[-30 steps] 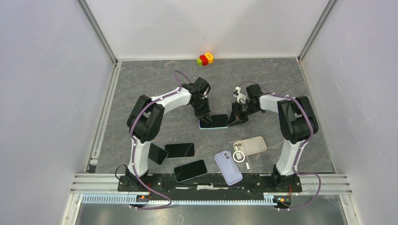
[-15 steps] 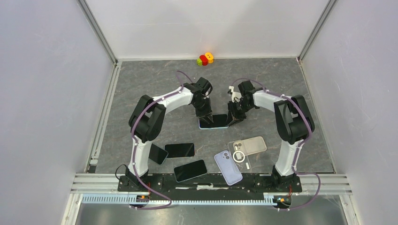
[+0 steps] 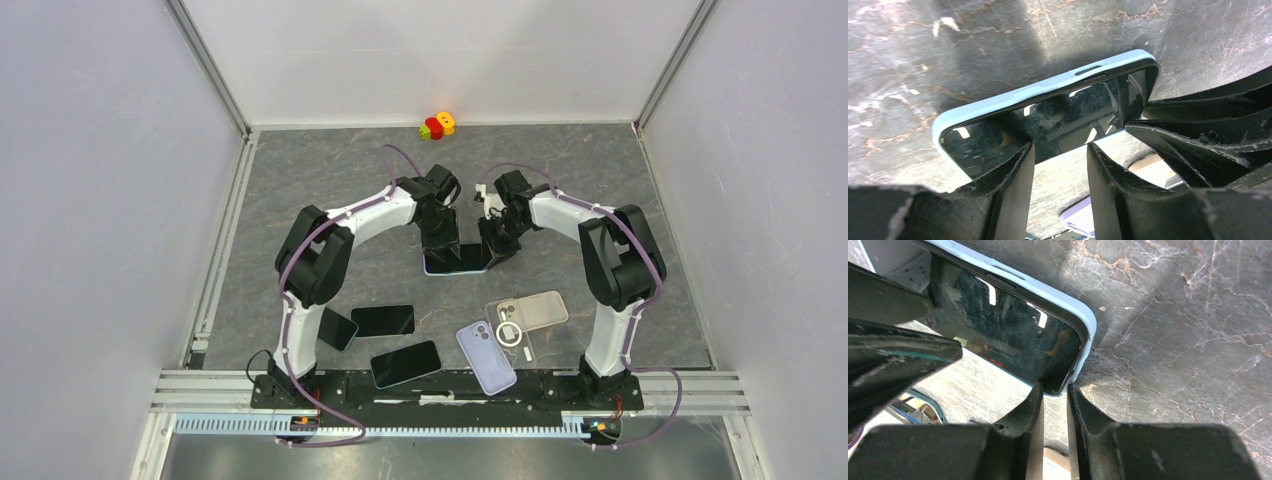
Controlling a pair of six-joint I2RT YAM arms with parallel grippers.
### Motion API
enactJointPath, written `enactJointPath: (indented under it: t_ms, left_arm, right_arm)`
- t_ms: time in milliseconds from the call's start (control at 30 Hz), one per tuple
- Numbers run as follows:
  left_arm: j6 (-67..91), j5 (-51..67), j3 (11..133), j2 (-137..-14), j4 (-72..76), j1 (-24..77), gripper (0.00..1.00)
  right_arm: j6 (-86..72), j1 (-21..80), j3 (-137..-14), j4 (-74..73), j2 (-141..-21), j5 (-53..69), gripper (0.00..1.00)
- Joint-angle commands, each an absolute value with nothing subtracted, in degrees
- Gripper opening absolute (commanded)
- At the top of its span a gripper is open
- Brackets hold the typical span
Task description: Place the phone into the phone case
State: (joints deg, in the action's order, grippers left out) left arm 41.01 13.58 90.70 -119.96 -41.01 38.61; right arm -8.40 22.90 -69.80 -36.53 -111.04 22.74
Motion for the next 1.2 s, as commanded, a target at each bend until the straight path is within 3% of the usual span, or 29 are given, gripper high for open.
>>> enactJointPath:
  t_ms: [0,200,300,467,567,767,1167]
  left_arm:
    - [38.1,8.8,90.4,-114.0,-41.6,38.2,0.50]
    - [37.8,9.6,88.6,-112.4,-40.2,38.0,0.52]
    - [37.7,10.6,87.9,-112.7,-39.6,38.0,0.52]
    - [37.6,11.8,87.5,-113.5,-39.2,38.0,0.51]
    - [37.5,11.9,87.5,-113.6,-39.2,38.1,0.50]
    - [37.3,12.1,88.2,-114.7,-39.2,38.1,0.43]
    - [37.1,13.8,91.0,-120.3,-39.3,38.1,0.30]
  right_arm:
    - [-7.9,26.4,-63.9,-29.0,-116.8,31.6,0.07]
    - [-13.4,27.2,-63.0,-25.7,-113.6,44.1,0.26]
    - [-16.1,27.2,-62.2,-22.9,-111.5,47.7,0.40]
    - [-15.6,25.5,-65.0,-25.0,-109.1,41.3,0.62]
    - [-14.9,23.3,-65.9,-26.4,-108.4,36.9,0.68]
    - [-14.7,20.8,-65.7,-26.4,-110.2,35.6,0.68]
    - [-17.0,20.8,-69.3,-24.7,-117.5,34.1,0.47]
